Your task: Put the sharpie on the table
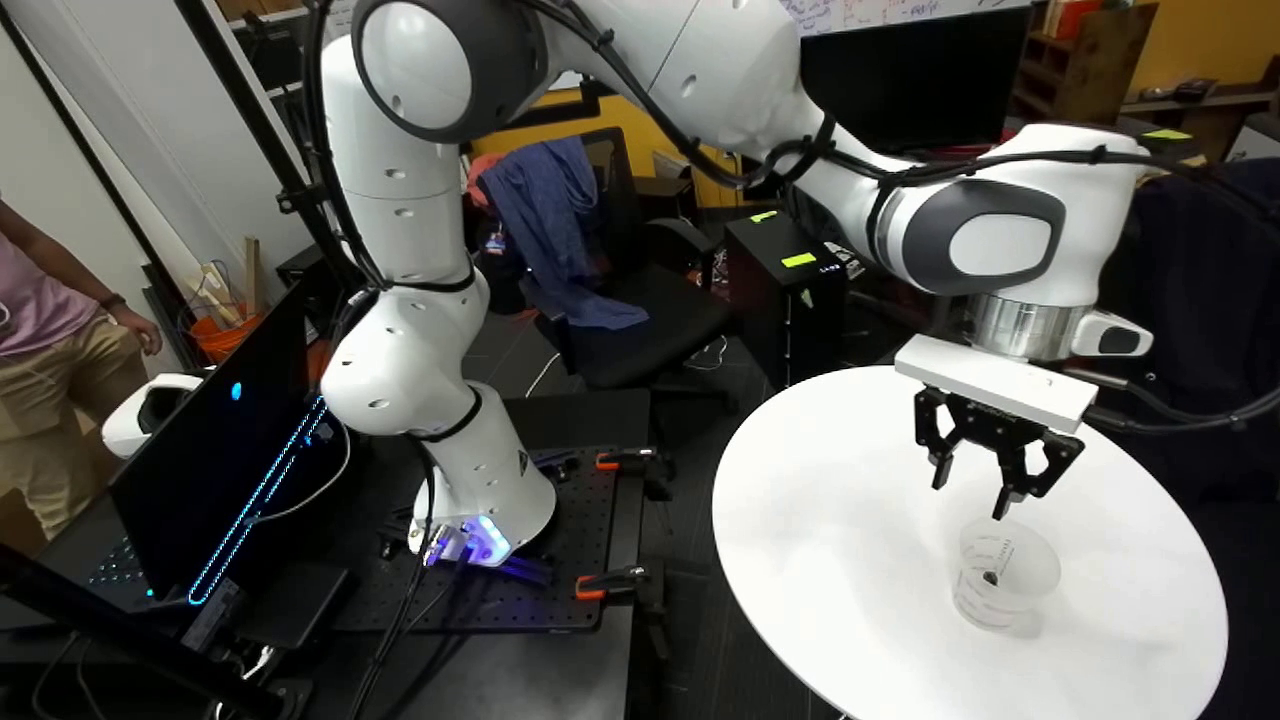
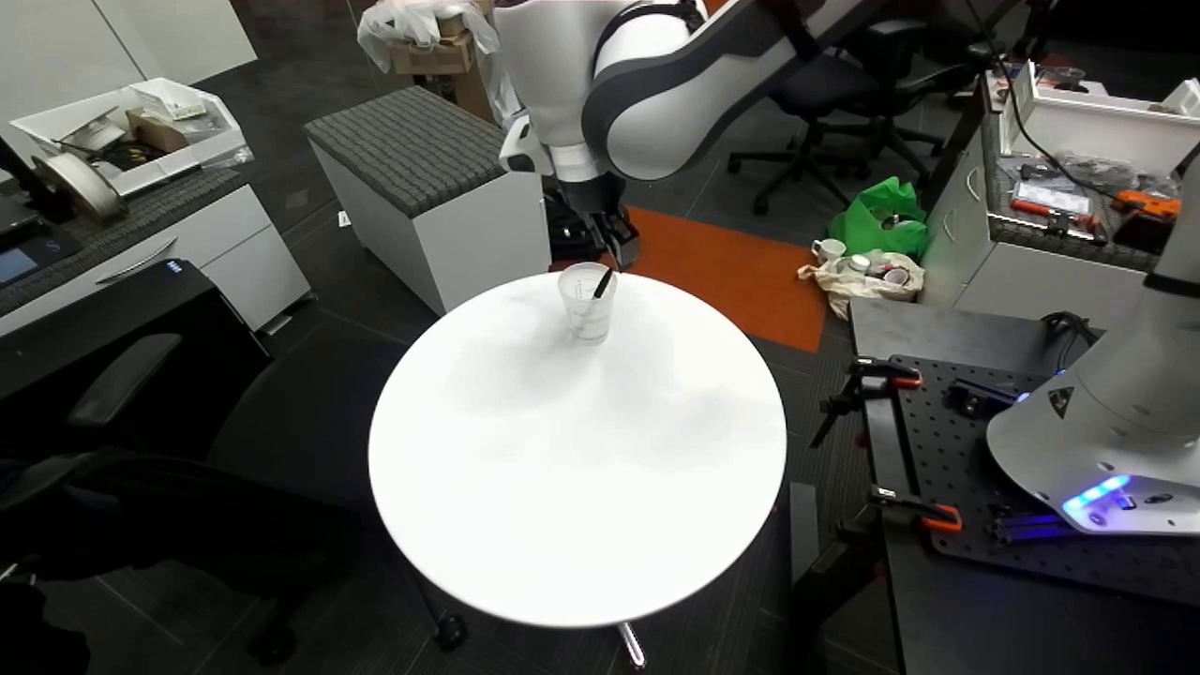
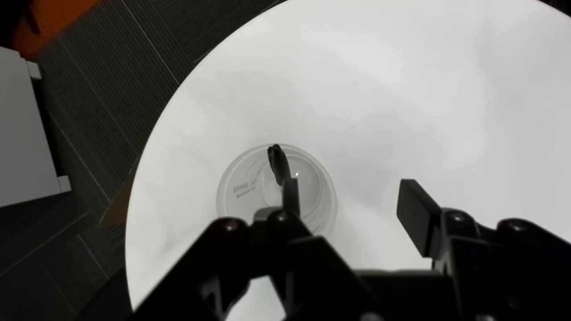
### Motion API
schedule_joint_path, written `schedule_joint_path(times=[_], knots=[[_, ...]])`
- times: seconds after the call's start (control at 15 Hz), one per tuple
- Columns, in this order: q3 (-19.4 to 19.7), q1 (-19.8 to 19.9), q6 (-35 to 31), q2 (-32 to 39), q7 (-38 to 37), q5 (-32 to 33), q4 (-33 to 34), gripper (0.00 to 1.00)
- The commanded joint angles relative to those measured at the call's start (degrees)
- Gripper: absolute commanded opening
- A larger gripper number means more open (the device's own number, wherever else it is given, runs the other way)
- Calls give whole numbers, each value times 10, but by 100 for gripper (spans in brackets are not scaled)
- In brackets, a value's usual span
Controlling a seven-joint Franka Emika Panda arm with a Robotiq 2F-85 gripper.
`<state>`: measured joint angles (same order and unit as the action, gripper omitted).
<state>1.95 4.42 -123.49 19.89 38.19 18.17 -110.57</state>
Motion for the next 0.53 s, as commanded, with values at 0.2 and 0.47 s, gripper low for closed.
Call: schedule_joint_path(times=[0.2, 0.47], knots=[[-5, 23, 9, 46, 44, -9, 43, 56], [-5, 25, 15, 66, 54, -6, 59, 49]])
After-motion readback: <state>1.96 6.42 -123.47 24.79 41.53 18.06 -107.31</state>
